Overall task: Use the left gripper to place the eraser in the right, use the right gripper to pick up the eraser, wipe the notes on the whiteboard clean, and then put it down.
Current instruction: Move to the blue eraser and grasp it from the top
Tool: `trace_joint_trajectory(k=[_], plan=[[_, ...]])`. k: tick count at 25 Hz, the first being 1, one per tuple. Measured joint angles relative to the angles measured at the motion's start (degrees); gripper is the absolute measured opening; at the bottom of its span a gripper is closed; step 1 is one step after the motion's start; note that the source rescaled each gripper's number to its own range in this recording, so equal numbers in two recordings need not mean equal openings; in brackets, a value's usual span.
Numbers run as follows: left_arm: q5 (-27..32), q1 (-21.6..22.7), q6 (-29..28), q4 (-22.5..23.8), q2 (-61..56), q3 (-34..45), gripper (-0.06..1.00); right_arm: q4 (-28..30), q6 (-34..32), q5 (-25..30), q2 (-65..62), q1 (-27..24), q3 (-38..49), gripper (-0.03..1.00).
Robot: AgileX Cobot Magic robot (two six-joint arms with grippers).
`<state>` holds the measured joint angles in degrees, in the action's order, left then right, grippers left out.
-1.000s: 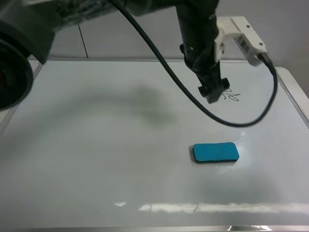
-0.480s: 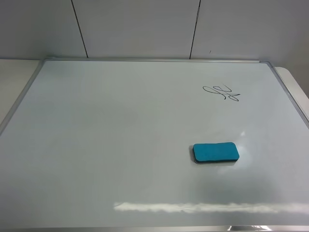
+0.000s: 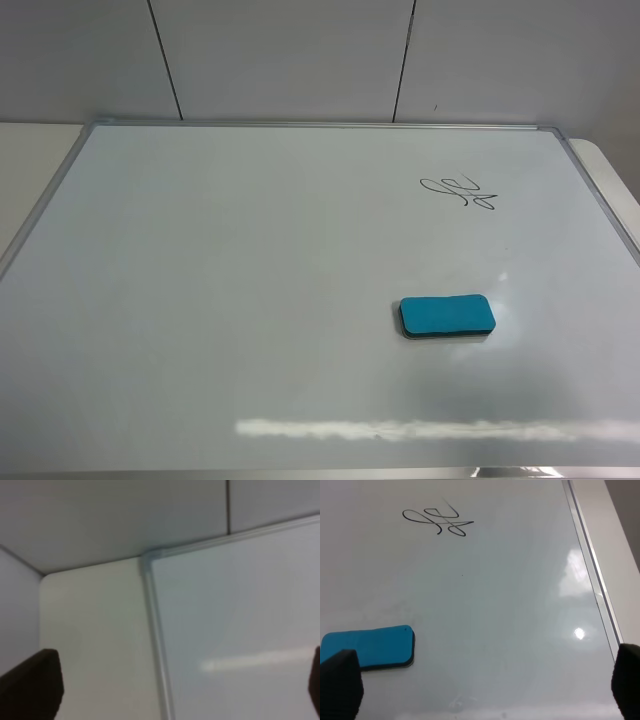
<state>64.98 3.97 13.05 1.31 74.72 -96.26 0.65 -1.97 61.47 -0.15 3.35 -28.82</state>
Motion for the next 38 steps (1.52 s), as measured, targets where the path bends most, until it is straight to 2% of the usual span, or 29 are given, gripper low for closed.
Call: trace_joint_trajectory(k=[1,6,9,14,18,25,29,38], plan=[[-3.3,0.4,0.0,1.6,-8.1,7.3,1.00,0.0,0.0,0.0,0.0,0.0,0.0,1.00],[-7.7,0.4,-2.6,4.2,-26.0,22.9,1.00,0.0,0.0,0.0,0.0,0.0,0.0,1.00],[-7.2,0.4,-5.4,6.1,-36.6,30.4,1.00,0.0,0.0,0.0,0.0,0.0,0.0,1.00],[-2.8,0.4,-13.0,8.6,-51.2,40.5,1.00,0.0,0.0,0.0,0.0,0.0,0.0,1.00],[-0.4,0.3,-17.8,8.7,-59.0,47.7,1.00,0.0,0.0,0.0,0.0,0.0,0.0,1.00],[-1.0,-1.4,-22.3,8.0,-68.2,61.6,1.00,0.0,0.0,0.0,0.0,0.0,0.0,1.00],[-2.0,-1.4,-23.2,5.3,-73.4,66.2,1.00,0.0,0.0,0.0,0.0,0.0,0.0,1.00],[-3.4,-1.4,-23.4,4.2,-75.1,66.7,1.00,0.0,0.0,0.0,0.0,0.0,0.0,1.00]])
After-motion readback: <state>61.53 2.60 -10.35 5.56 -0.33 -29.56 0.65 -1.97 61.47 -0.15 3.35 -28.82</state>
